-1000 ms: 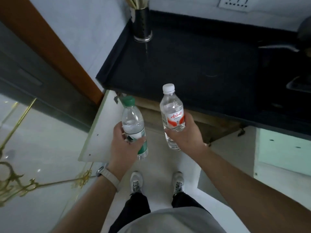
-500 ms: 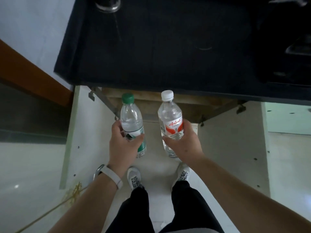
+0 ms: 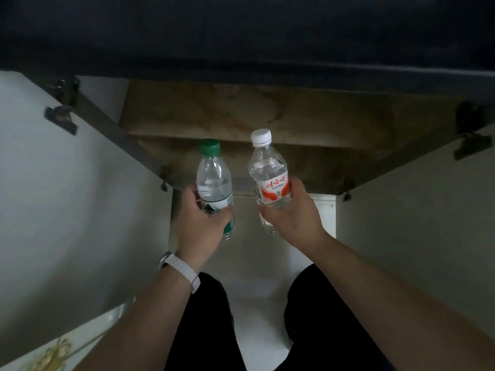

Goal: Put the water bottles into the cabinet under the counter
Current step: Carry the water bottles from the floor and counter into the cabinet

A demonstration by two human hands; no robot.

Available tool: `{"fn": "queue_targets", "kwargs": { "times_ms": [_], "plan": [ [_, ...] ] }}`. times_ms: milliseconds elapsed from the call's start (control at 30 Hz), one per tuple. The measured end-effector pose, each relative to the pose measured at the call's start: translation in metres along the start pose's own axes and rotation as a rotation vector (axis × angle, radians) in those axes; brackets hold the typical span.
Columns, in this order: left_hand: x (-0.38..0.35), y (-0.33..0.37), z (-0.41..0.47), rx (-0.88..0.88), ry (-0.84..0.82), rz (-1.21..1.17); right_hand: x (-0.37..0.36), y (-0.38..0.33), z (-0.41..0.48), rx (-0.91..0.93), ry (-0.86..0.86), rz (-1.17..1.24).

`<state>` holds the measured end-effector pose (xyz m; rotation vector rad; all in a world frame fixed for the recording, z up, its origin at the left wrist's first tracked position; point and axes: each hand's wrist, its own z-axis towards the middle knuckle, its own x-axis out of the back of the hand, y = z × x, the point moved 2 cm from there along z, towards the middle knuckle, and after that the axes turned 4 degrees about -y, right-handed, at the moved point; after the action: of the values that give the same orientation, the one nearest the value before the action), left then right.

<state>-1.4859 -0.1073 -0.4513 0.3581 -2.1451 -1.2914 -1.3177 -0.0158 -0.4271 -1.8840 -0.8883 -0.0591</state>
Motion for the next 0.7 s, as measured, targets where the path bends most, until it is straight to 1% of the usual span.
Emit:
{"fn": "queue_targets", "kwargs": {
  "times_ms": [200,367,500,700],
  "plan": [
    [-0.062,-0.073,0.061,-0.046,-0.025,-0.101,-0.018,0.069,0.072,0.118,0.088,0.086],
    [-0.091,-0.109,0.097,-0.101,-0.015,-0.169,-0.028,0.097,0.114,0.239,0.144,0.098],
    [-0.091,-0.103,0.112,-0.221,-0.005,-0.184,-0.03,0.099,0.13,0.319,0.162,0.109],
    [-0.069,-0.061,0.124,-0.342,0.081,-0.238,-0.015,0.074,0.133,0.399,0.182,0.148]
  ]
}}
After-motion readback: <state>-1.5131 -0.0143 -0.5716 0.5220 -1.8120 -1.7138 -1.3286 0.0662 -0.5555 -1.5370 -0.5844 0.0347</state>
